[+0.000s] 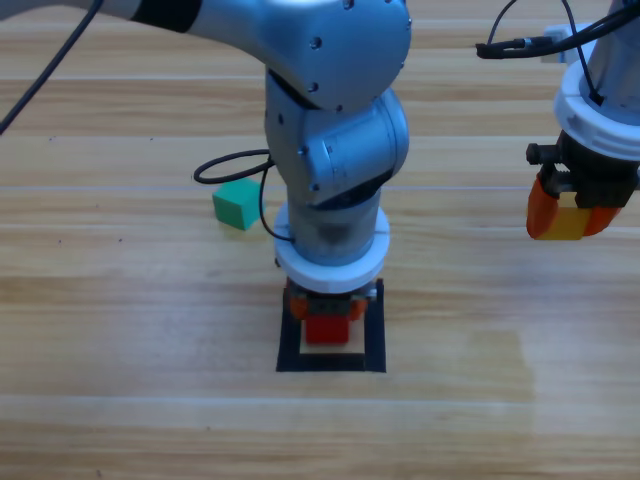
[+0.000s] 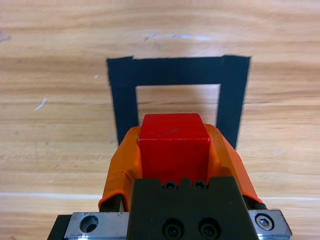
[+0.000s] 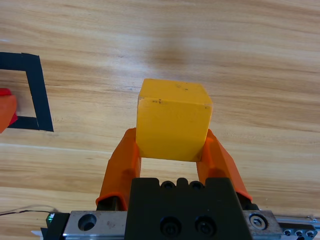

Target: Stack the blocks in the rectangular block: red at the bottom, yellow in the middle, green on top

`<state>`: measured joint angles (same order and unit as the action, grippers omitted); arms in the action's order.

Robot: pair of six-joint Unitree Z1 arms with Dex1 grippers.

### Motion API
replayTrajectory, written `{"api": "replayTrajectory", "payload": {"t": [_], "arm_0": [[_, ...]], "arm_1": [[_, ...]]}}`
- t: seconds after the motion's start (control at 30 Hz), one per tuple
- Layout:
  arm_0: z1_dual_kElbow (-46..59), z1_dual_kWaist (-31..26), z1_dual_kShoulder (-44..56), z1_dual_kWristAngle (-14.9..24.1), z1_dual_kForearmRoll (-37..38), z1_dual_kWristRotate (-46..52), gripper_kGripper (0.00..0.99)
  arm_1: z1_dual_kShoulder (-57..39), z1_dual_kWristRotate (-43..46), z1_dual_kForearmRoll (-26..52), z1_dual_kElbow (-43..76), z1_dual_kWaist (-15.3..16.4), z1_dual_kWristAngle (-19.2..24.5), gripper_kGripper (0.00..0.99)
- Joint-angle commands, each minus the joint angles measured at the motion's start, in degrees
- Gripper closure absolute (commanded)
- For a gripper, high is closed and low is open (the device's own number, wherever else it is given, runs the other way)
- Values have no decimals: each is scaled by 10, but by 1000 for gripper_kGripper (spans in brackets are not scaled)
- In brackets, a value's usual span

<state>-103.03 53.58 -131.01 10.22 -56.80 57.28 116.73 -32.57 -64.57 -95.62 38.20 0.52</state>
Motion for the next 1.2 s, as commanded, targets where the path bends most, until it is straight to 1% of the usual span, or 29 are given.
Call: {"api": "replayTrajectory", "payload": {"t": [0.03, 0.3, 0.73, 1.2], "arm_0": [[12, 17, -2, -5, 18, -9, 990], [12, 17, -12, -5, 23, -9, 990], [42, 20, -17, -2, 49, -5, 990], [43, 20, -15, 2, 50, -4, 990]], "arm_1": [[6, 6, 0, 15, 11, 4, 758], [6, 6, 0, 15, 11, 3, 758], [8, 6, 0, 14, 11, -1, 758], [9, 6, 0, 14, 11, -2, 758]]}}
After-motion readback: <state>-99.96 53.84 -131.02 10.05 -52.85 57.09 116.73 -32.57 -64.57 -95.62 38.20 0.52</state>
